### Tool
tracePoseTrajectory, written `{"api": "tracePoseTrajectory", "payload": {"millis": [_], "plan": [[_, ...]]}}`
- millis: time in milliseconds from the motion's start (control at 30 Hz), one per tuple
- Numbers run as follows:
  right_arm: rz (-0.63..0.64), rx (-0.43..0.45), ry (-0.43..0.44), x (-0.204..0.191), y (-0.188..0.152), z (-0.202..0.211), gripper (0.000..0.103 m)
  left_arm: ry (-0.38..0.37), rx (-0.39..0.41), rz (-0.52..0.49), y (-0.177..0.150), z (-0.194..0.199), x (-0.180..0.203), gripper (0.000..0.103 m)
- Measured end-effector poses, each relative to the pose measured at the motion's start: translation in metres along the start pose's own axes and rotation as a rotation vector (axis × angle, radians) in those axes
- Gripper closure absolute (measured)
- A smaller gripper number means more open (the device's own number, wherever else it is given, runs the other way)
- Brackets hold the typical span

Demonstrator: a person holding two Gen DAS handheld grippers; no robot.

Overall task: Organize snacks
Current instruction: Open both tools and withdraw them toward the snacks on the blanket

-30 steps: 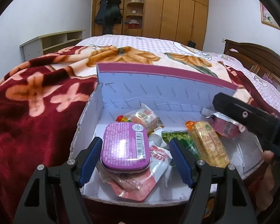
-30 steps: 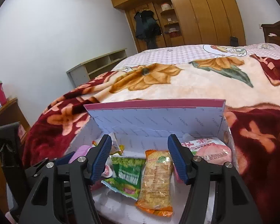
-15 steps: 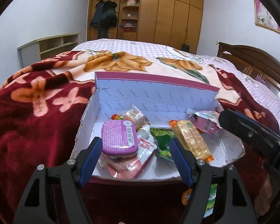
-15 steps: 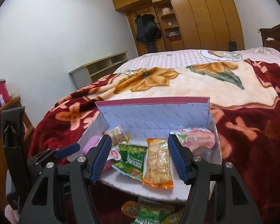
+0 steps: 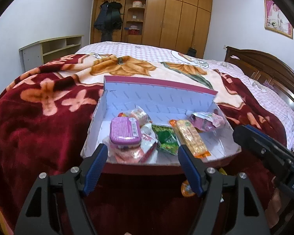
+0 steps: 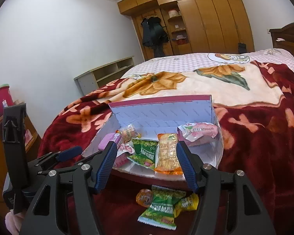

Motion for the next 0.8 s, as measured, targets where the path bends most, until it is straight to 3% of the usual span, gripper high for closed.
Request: {"api": "tracePoseTrajectory", "payload": {"millis": [433, 800], "plan": [[-0.034, -0.009, 0.009, -0.007, -0.032, 0.022, 0.039, -0.013, -0.042, -0.009, -0.03, 0.016, 0.004, 0.025], [-0.097, -0.046, -0.028, 0.009, -0.068, 0.028, 0.039, -0.008, -0.107, -0.036, -0.055, 0.001, 0.01, 0.025]]}}
Point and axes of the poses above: each gripper's, at about its wrist camera, not at the fingertips, and z roughly against the way its jaws point, x to its right, y to its top, the point moved 8 cm from there along -z, roughly the way its jaws point, and after that the axes turned 8 degrees about -x, right-handed, at the moved point
